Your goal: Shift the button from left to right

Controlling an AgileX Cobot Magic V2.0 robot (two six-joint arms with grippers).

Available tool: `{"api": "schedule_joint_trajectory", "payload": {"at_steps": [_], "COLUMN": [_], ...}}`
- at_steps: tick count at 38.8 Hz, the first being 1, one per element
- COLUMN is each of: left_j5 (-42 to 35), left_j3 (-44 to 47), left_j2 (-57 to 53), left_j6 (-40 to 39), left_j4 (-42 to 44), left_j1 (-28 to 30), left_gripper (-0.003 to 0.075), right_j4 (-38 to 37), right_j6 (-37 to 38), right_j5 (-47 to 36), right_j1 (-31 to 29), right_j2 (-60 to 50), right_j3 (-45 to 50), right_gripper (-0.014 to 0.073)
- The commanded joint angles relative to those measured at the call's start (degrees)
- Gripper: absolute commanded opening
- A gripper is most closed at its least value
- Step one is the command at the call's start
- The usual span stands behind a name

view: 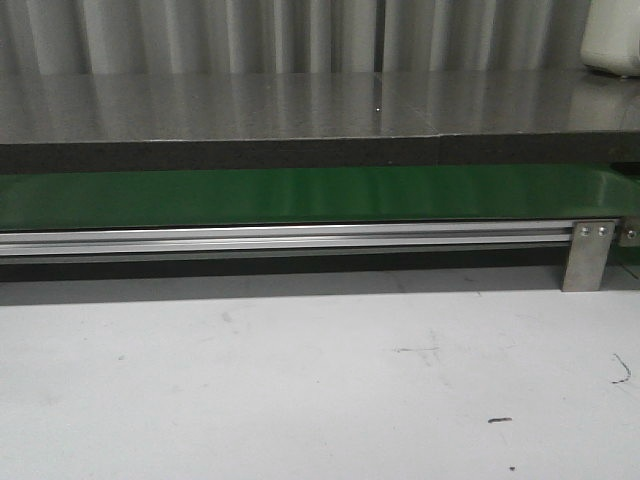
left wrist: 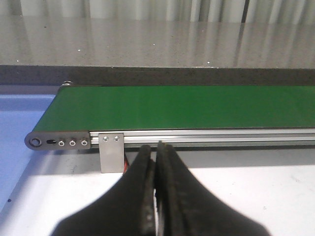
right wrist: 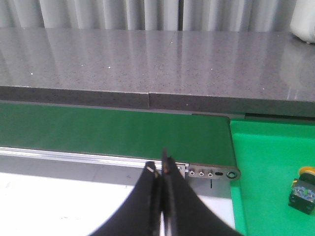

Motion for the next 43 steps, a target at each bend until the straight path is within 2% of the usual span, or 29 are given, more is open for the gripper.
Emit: {"api": "schedule_joint_trajectory", "payload": {"at_steps": [1, 6, 12, 20, 22, 43], "left_j5": [-4.3, -4.3, -4.3, -4.3, -4.3, -4.3], "left_j3": [1.6, 1.6, 1.6, 1.6, 1.6, 1.6], "left_j2": [-1.0, -1.0, -1.0, -1.0, -1.0, -1.0], "left_j6": [-0.6, -0.6, -0.6, -0.6, -0.6, -0.6], "left_j4": [0.0, 0.0, 0.0, 0.0, 0.0, 0.0], "left_j1": [-0.2, -0.2, -0.2, -0.2, -0.2, -0.2], "left_gripper": [-0.0021, -0.0021, -0.0021, -0.0021, -0.0021, -0.0021], "right_j4": [-1.2, 4.1, 10.0, 12.7, 12.7, 12.7], "right_j6": [-0.4, -4.9, -11.6, -11.8, -11.8, -11.8], "right_j5": [-5.3, -8.2, -13.1, -17.9, -15.9, -16.1], "right_j1": [0.1, -1.2, -5.7, -7.9, -7.9, -7.9], "right_j2": [0.5, -2.5, -8.4, -9.4, -9.4, -9.4], "right_j3": [-0.4, 4.5, 13.8, 23.1, 22.8, 22.9], "right_gripper": [-0.0067, -0.0067, -0.0067, -0.0067, -0.0067, -0.0067]}}
